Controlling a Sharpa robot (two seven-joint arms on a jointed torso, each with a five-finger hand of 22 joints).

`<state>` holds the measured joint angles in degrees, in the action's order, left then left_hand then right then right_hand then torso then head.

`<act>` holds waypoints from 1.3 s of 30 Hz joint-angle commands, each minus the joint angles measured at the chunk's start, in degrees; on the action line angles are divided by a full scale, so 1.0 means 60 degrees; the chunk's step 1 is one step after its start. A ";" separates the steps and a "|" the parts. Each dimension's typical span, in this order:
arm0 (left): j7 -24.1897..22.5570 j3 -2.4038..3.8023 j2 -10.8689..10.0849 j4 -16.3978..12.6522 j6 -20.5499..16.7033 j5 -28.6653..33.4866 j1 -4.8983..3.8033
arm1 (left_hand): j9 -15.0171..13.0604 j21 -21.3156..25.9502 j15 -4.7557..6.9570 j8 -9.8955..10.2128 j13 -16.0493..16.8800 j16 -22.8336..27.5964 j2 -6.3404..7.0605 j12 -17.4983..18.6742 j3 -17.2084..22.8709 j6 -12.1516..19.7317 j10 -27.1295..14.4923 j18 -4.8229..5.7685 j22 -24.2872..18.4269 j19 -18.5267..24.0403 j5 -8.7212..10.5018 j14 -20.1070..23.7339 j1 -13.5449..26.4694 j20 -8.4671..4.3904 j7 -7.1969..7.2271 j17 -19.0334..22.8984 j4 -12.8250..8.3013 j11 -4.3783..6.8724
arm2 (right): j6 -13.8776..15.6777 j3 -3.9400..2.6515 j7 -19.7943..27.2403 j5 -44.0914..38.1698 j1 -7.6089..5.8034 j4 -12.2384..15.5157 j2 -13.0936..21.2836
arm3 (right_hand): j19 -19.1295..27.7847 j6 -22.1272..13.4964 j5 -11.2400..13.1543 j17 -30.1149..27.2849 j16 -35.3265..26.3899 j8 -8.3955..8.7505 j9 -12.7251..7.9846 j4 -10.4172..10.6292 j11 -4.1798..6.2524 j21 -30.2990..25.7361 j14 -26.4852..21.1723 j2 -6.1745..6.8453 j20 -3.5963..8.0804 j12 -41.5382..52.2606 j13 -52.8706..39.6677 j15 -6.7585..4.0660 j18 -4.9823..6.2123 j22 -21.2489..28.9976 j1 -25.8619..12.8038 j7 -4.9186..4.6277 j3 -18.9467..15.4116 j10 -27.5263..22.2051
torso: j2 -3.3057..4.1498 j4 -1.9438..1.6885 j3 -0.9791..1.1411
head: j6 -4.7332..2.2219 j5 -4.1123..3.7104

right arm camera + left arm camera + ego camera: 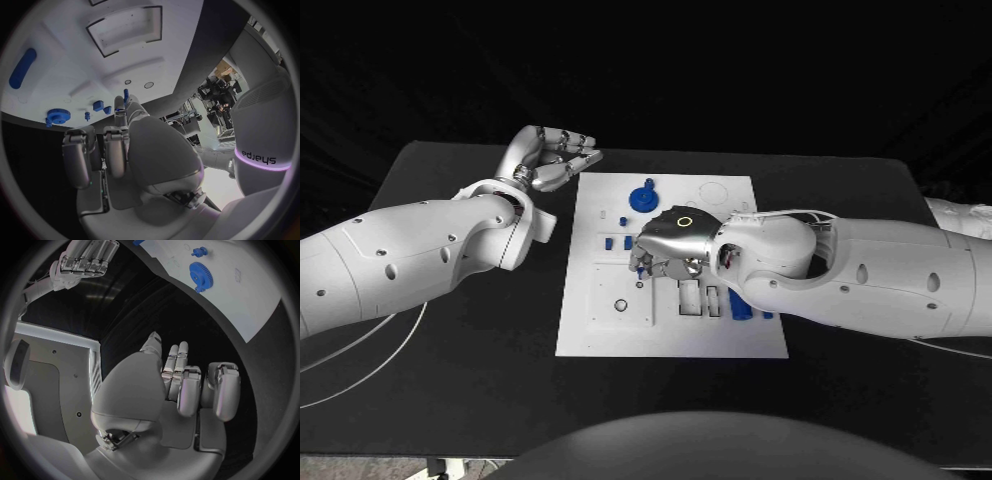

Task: Assemble the parts on the task board

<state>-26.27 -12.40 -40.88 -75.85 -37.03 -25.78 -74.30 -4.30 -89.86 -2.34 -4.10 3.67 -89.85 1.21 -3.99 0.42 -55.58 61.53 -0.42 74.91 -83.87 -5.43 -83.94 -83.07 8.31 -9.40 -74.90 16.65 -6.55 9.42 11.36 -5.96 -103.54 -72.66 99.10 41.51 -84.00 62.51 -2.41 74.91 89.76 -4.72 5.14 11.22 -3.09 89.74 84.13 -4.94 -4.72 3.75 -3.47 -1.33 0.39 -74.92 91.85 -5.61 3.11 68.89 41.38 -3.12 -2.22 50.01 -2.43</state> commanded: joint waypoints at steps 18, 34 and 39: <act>-0.0086 0.0010 -0.0040 -0.0103 0.0101 -0.0054 -0.0002 | 0.0007 -0.0023 -0.0015 0.0017 0.0009 -0.0025 -0.0079 -0.0047 -0.0075 -0.0082 0.0064 0.0070 0.2516 -0.1021 -0.0061 -0.1009 0.0025 0.0020 0.0007 -0.2516 0.0008 0.0033 | -0.0215 0.0002 0.0146 -0.0320 0.0102 -0.0117 -0.0148 | -0.1000 -0.0057 -0.0057 0.2515 0.0039 0.0052 -0.0001 0.0015 -0.0003 0.0043 0.0978 0.0058 -0.0064 -0.0057 0.0010 0.0071 -0.0065 -0.2514 0.0019 -0.0033 0.0066 -0.0064 | -0.0007 -0.0005 -0.0002 | -0.0002 -0.0018; -0.0102 0.0010 -0.0024 -0.0049 0.0105 -0.0054 -0.0001 | 0.0007 -0.0023 -0.0015 0.0017 0.0009 -0.0025 -0.0079 -0.0047 -0.0075 -0.0082 0.0064 0.0070 0.2516 -0.1021 -0.0061 -0.1009 0.0025 0.0020 0.0007 -0.2516 0.0008 0.0033 | -0.0260 0.0002 0.0152 -0.0307 0.0146 -0.0211 -0.0198 | -0.1000 -0.0062 -0.0057 0.2515 0.0039 0.0060 -0.0004 0.0028 -0.0003 0.0043 0.0978 0.0058 -0.0068 -0.0054 0.0008 0.0072 -0.0065 -0.2514 0.0004 -0.0032 0.0074 -0.0072 | -0.0015 -0.0005 -0.0002 | -0.0002 -0.0067; -0.0109 0.0009 -0.0021 -0.0042 0.0101 -0.0055 -0.0001 | 0.0009 -0.0023 -0.0010 0.0024 0.0005 -0.0025 -0.0112 -0.0040 -0.0126 -0.0081 0.0073 0.0070 0.2516 -0.1021 -0.0065 -0.1009 -0.0001 0.0014 0.0007 -0.2516 0.0010 0.0036 | -0.0270 0.0002 0.0159 -0.0302 0.0165 -0.0232 -0.0211 | -0.1000 -0.0067 -0.0056 0.2515 0.0039 0.0064 -0.0007 0.0032 -0.0003 0.0043 0.0978 0.0061 -0.0069 -0.0054 0.0008 0.0073 -0.0065 -0.2514 0.0000 -0.0033 0.0076 -0.0078 | -0.0008 -0.0002 0.0006 | -0.0002 -0.0061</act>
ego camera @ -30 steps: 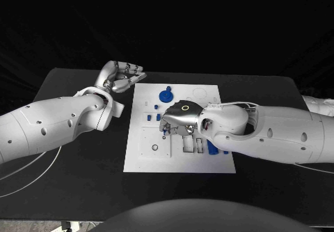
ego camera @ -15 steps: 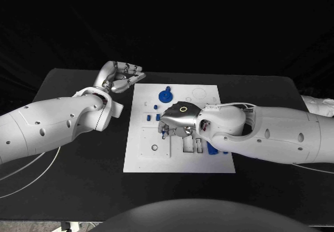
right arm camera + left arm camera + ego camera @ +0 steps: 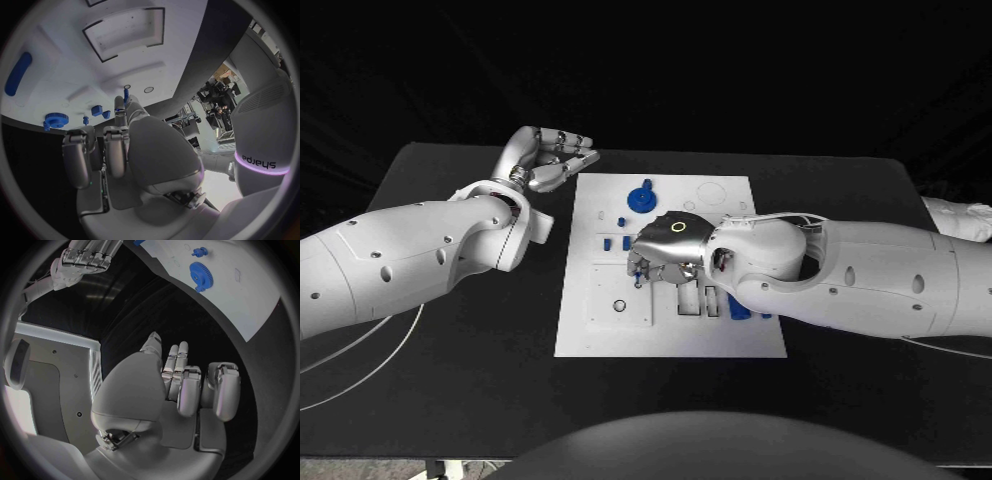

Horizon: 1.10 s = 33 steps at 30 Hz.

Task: Assemble the parts on the task board

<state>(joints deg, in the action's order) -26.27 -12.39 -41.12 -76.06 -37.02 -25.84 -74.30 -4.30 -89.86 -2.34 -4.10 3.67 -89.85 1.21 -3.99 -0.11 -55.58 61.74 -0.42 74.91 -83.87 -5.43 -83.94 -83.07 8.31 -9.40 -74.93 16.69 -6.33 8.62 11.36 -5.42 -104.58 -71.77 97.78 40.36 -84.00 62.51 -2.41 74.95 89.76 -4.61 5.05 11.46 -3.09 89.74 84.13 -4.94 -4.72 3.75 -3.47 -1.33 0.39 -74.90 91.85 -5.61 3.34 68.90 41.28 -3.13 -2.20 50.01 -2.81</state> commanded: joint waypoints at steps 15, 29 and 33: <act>-0.0108 0.0006 -0.0012 -0.0015 0.0070 -0.0057 0.0000 | 0.0009 -0.0023 -0.0010 0.0024 0.0005 -0.0025 -0.0112 -0.0040 -0.0038 -0.0081 0.0038 0.0070 0.2516 -0.1021 -0.0065 -0.1009 -0.0001 0.0014 0.0007 -0.2511 0.0002 0.0000 | -0.0229 0.0002 0.0078 -0.0098 0.0085 -0.0081 -0.0055 | -0.1000 -0.0073 -0.0057 0.2508 0.0039 0.0051 0.0006 -0.0001 -0.0003 0.0043 0.0978 0.0062 -0.0072 -0.0053 0.0008 0.0075 -0.0065 -0.2516 -0.0009 -0.0033 0.0041 -0.0086 | 0.0012 0.0001 0.0005 | -0.0002 -0.0005; -0.0097 0.0006 -0.0034 -0.0019 0.0067 -0.0096 -0.0001 | 0.0009 -0.0023 -0.0010 0.0024 0.0005 -0.0025 -0.0112 -0.0040 -0.0038 -0.0081 0.0038 0.0070 0.2516 -0.1021 -0.0065 -0.1009 -0.0001 0.0014 0.0007 -0.2511 0.0002 0.0000 | -0.0271 0.0002 0.0033 -0.0123 0.0118 -0.0155 -0.0100 | -0.1000 -0.0096 -0.0058 0.2508 0.0039 0.0072 -0.0005 0.0014 -0.0004 0.0043 0.0978 0.0074 -0.0080 -0.0058 0.0009 0.0080 -0.0065 -0.2516 -0.0026 -0.0033 0.0055 -0.0124 | 0.0014 0.0008 -0.0004 | -0.0002 -0.0038; -0.0101 0.0007 -0.0034 -0.0023 0.0064 -0.0097 -0.0001 | 0.0009 -0.0023 -0.0010 0.0024 0.0005 -0.0025 -0.0112 -0.0040 -0.0038 -0.0081 0.0038 0.0070 0.2516 -0.1021 -0.0065 -0.1009 -0.0001 0.0014 0.0007 -0.2511 0.0002 0.0000 | -0.0217 0.0002 0.0026 -0.0133 0.0122 -0.0203 -0.0113 | -0.1000 -0.0107 -0.0058 0.2508 0.0039 0.0081 -0.0009 0.0015 -0.0005 0.0043 0.0978 0.0078 -0.0083 -0.0059 0.0010 0.0082 -0.0065 -0.2516 -0.0027 -0.0033 0.0063 -0.0142 | 0.0017 -0.0008 -0.0005 | -0.0002 -0.0034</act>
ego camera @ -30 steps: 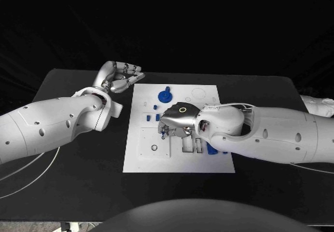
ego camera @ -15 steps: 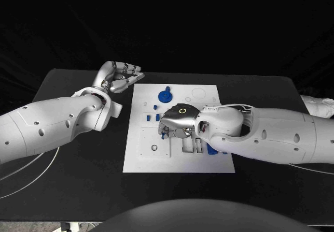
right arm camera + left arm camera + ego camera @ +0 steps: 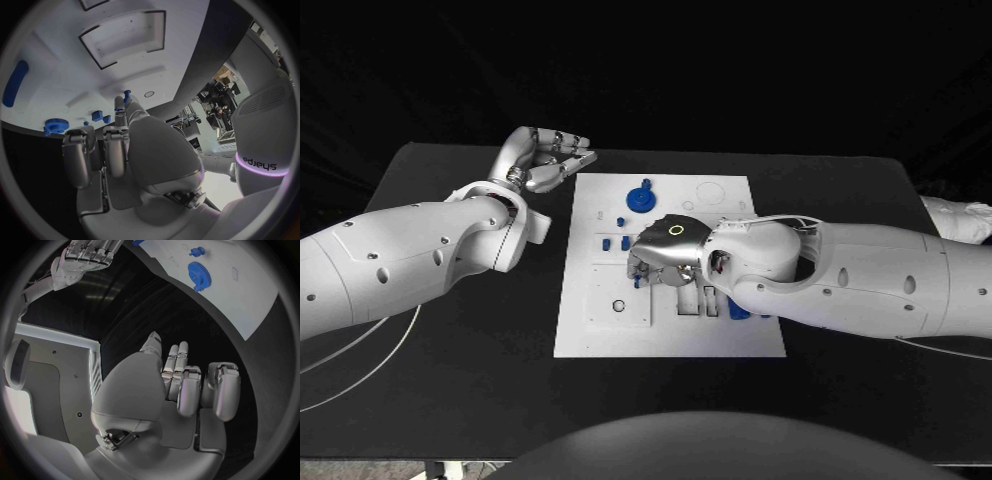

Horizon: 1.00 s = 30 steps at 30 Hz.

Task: Assemble the parts on the task board

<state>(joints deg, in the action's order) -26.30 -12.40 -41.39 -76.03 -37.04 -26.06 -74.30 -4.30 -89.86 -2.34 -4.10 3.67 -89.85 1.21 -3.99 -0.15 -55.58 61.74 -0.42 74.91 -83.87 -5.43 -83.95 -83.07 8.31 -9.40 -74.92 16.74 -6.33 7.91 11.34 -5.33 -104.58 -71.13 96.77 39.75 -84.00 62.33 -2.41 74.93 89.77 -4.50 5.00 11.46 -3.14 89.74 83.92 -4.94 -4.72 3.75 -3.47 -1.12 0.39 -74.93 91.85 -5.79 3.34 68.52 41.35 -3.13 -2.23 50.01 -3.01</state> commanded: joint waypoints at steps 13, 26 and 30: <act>-0.0104 0.0009 -0.0027 -0.0071 0.0048 -0.0061 -0.0001 | 0.0012 -0.0023 -0.0009 0.0029 0.0003 -0.0025 -0.0130 -0.0033 -0.0058 -0.0076 0.0037 0.0071 0.2516 -0.1021 -0.0068 -0.1009 -0.0017 0.0011 0.0006 -0.2514 -0.0006 0.0000 | -0.0147 0.0007 0.0030 -0.0144 0.0028 -0.0092 -0.0055 | -0.1000 -0.0077 -0.0059 0.2512 0.0039 0.0064 -0.0001 0.0015 0.0003 0.0043 0.1013 0.0079 -0.0083 -0.0060 0.0011 0.0047 -0.0065 -0.2511 -0.0027 -0.0003 0.0063 -0.0080 | 0.0001 -0.0007 0.0000 | -0.0002 0.0022; -0.0096 0.0009 -0.0022 -0.0060 0.0072 -0.0062 -0.0001 | 0.0012 -0.0023 -0.0009 0.0029 0.0003 -0.0025 -0.0130 -0.0033 -0.0058 -0.0076 0.0037 0.0071 0.2516 -0.1021 -0.0068 -0.1009 -0.0017 0.0011 0.0006 -0.2514 -0.0006 0.0000 | -0.0230 0.0008 0.0004 -0.0143 0.0038 -0.0047 -0.0075 | -0.1000 -0.0116 -0.0056 0.2512 0.0039 0.0095 -0.0020 0.0040 0.0002 0.0043 0.1013 0.0153 -0.0093 -0.0056 0.0009 0.0046 -0.0065 -0.2511 -0.0073 0.0009 0.0064 -0.0147 | 0.0007 0.0001 0.0004 | -0.0002 0.0000; -0.0090 0.0010 -0.0010 -0.0047 0.0077 -0.0064 -0.0001 | 0.0013 -0.0023 -0.0009 0.0031 0.0003 -0.0025 -0.0143 -0.0032 -0.0065 -0.0075 0.0040 0.0071 0.2516 -0.1021 -0.0071 -0.1009 -0.0027 0.0010 0.0007 -0.2514 -0.0007 0.0001 | -0.0291 0.0008 -0.0024 -0.0143 0.0040 -0.0035 -0.0057 | -0.1000 -0.0187 -0.0056 0.2512 0.0039 0.0131 -0.0044 0.0070 -0.0004 0.0043 0.1013 0.0226 -0.0099 -0.0065 0.0013 0.0048 -0.0065 -0.2511 -0.0124 0.0020 0.0051 -0.0238 | 0.0008 0.0003 -0.0001 | -0.0002 -0.0007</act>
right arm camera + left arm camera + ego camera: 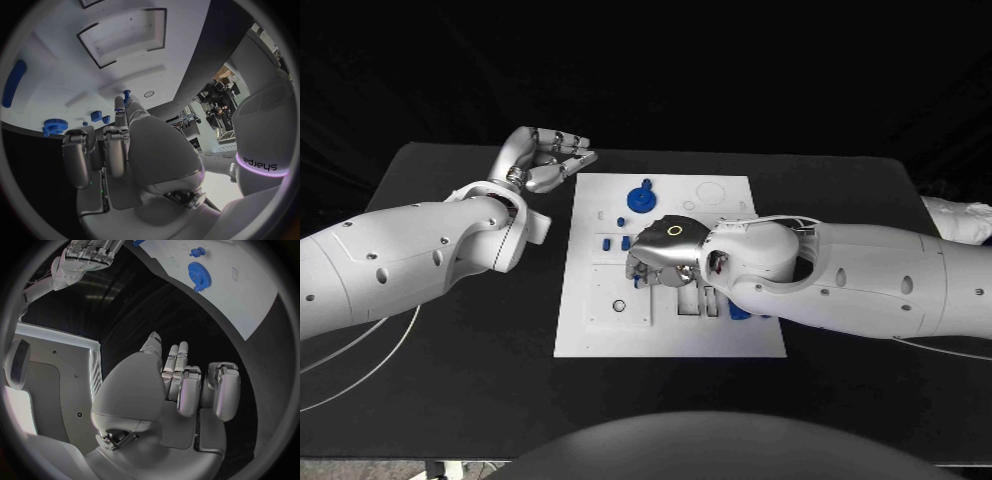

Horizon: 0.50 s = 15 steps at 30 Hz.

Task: Assemble the parts on the task board

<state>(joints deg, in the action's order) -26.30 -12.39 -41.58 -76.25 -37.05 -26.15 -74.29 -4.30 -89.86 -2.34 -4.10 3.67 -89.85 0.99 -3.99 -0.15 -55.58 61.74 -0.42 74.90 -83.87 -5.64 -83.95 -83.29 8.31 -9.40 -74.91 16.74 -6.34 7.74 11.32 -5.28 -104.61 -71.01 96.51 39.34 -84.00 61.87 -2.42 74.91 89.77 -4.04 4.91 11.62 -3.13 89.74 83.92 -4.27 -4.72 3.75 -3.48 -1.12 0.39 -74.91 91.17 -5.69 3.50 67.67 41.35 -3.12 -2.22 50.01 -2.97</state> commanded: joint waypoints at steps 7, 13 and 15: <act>-0.0097 0.0009 0.0037 0.0004 0.0085 -0.0051 -0.0002 | 0.0013 -0.0023 -0.0008 0.0031 0.0003 -0.0025 -0.0106 -0.0033 -0.0065 -0.0074 0.0040 0.0070 0.2516 -0.1021 -0.0036 -0.1009 0.0010 0.0010 0.0007 -0.2515 -0.0007 0.0001 | -0.0335 0.0012 -0.0059 -0.0127 0.0021 0.0016 0.0029 | -0.1000 -0.0540 -0.0053 0.2514 0.0039 0.0088 -0.0142 0.0161 -0.0278 0.0043 0.1013 0.0300 -0.0290 -0.0055 0.0006 0.0377 -0.0065 -0.2514 -0.0196 0.0228 -0.0016 -0.0423 | 0.0004 0.0003 0.0001 | -0.0002 -0.0016; -0.0102 0.0009 0.0044 0.0014 0.0081 -0.0052 -0.0002 | 0.0013 -0.0023 -0.0008 0.0031 0.0003 -0.0025 -0.0106 -0.0033 -0.0065 -0.0074 0.0040 0.0070 0.2516 -0.1021 -0.0036 -0.1009 0.0010 0.0010 0.0007 -0.2515 -0.0007 0.0001 | -0.0267 0.0013 -0.0045 -0.0112 0.0021 0.0022 0.0044 | -0.1000 -0.0739 -0.0049 0.2514 0.0039 0.0087 -0.0175 0.0249 -0.0403 0.0043 0.1013 0.0442 -0.0396 -0.0049 0.0001 0.0507 -0.0065 -0.2514 -0.0387 0.0282 -0.0105 -0.0547 | 0.0002 -0.0005 -0.0001 | -0.0002 -0.0025; -0.0102 0.0009 0.0047 0.0018 0.0083 -0.0052 -0.0002 | 0.0013 -0.0023 -0.0008 0.0031 0.0003 -0.0025 -0.0106 -0.0033 -0.0065 -0.0074 0.0040 0.0070 0.2516 -0.1021 -0.0036 -0.1009 0.0010 0.0010 0.0007 -0.2515 -0.0007 0.0001 | -0.0230 0.0013 -0.0043 -0.0109 0.0021 0.0024 0.0051 | -0.1000 -0.0761 -0.0048 0.2514 0.0039 0.0079 -0.0175 0.0278 -0.0427 0.0043 0.1013 0.0481 -0.0420 -0.0047 -0.0001 0.0532 -0.0065 -0.2514 -0.0458 0.0276 -0.0142 -0.0576 | 0.0001 -0.0007 -0.0001 | -0.0002 -0.0021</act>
<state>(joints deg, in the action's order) -26.30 -12.37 -41.45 -76.09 -37.04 -26.19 -74.29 -4.30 -89.86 -2.34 -4.10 3.67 -89.85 0.99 -3.99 -0.15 -55.58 61.74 -0.42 74.91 -83.87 -5.64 -83.94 -83.29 8.31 -9.40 -74.90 16.74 -6.33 6.85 11.38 -5.43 -104.63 -70.92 96.57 39.61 -83.90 57.70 -2.43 74.91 89.76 -3.62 3.94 12.99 -5.69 89.74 83.92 -1.60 -6.89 3.52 -3.47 1.74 0.39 -74.91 88.49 -3.92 2.61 64.34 41.38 -3.14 -2.22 50.01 -3.11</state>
